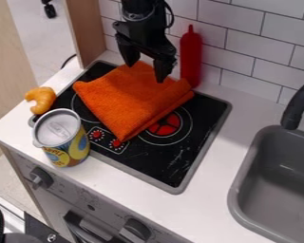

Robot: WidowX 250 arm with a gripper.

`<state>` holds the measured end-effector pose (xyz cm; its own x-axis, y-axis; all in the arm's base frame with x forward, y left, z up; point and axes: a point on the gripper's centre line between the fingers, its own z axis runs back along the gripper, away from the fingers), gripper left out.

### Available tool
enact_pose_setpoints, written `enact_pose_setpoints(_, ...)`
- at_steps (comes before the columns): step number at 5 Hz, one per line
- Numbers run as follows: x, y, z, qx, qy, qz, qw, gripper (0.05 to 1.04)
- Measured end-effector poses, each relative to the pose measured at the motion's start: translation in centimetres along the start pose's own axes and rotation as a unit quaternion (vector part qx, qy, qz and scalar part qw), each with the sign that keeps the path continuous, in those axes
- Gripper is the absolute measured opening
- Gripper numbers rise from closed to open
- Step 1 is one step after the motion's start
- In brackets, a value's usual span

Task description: Move the metal object to the right corner of the burner

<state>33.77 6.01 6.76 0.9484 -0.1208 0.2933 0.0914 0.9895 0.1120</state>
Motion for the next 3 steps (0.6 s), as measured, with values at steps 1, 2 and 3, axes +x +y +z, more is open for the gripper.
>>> enact_pose_setpoints(1, -0.7, -0.2, -0.8, -0.008, 0.019, -0.002, 0.9998, 0.998)
enact_pose_setpoints(2, -1.1, 0.7, -0.3, -0.028, 0.037, -0.042, 0.9981, 0.998)
enact_pose_setpoints(3, -1.5, 2.3, 0.0, -0.022, 0.049, -0.089, 0.9946, 0.998)
